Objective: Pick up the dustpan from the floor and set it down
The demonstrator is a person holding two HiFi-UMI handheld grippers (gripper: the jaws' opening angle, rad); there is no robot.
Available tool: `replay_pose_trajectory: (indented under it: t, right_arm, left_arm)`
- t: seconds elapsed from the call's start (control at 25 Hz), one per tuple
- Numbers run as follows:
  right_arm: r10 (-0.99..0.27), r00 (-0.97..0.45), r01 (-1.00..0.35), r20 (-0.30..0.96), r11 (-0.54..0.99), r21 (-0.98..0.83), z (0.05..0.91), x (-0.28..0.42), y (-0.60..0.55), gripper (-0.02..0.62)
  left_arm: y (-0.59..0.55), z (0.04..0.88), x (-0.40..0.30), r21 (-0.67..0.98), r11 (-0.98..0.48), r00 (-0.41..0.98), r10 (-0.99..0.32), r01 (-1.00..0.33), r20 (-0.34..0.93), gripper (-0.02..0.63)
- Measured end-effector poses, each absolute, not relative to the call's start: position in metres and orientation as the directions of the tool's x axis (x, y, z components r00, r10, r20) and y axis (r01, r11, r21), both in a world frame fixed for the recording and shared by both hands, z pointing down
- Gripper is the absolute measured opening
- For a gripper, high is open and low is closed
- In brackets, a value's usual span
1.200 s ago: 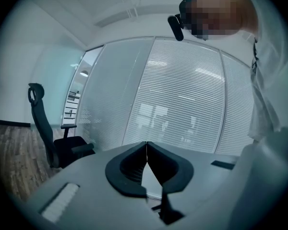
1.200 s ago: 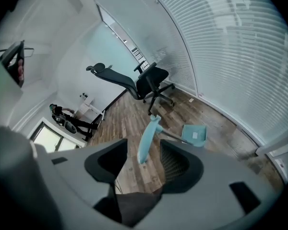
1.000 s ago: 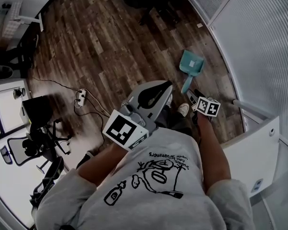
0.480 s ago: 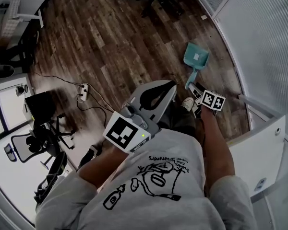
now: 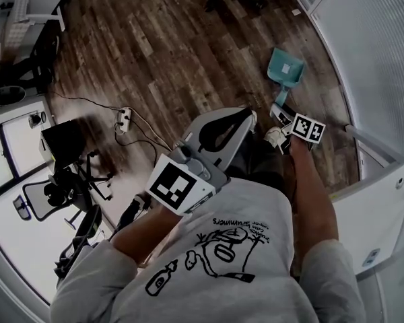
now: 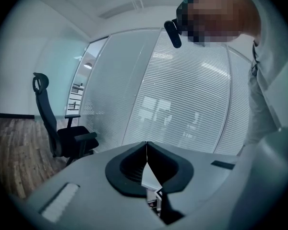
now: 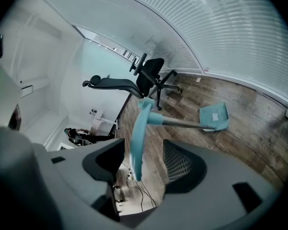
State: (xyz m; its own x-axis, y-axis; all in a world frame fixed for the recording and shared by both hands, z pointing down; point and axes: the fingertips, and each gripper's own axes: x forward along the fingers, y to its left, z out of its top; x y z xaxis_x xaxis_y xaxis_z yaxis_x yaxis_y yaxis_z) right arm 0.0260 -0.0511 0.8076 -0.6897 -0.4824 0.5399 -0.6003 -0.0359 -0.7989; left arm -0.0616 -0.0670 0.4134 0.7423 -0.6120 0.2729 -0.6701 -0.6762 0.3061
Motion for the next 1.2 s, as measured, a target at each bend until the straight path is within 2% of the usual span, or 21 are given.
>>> replay_pose_trajectory:
  t: [0.56,0.72,1.2]
  right_arm:
    - [-0.468,-0.731,-0.547,0.497,-0.035,-0.837,0.812,0.012,-0.069,0.210]
    - [-0.482,-0.746,-0.515,0.460,-0.020,-0.857,0.807,0.009,-0.072,0.061]
    - [-0.478,-0.762,-0.494,0.437,-0.009,-0.869,0.804,0.009,-0.072,0.052]
  left_arm:
    - [-0.071,0.414,-0.063,0.295,-0.680,0.741,-0.605,-0.671,0.290,0.002]
    - [-0.073,0.415,-0.063,0.295,-0.681,0.742,-0.605,-0.670,0.289,0.002]
    - [-0.078,0.413,-0.059,0.300,-0.680,0.743,-0.603,-0.670,0.291,0.002]
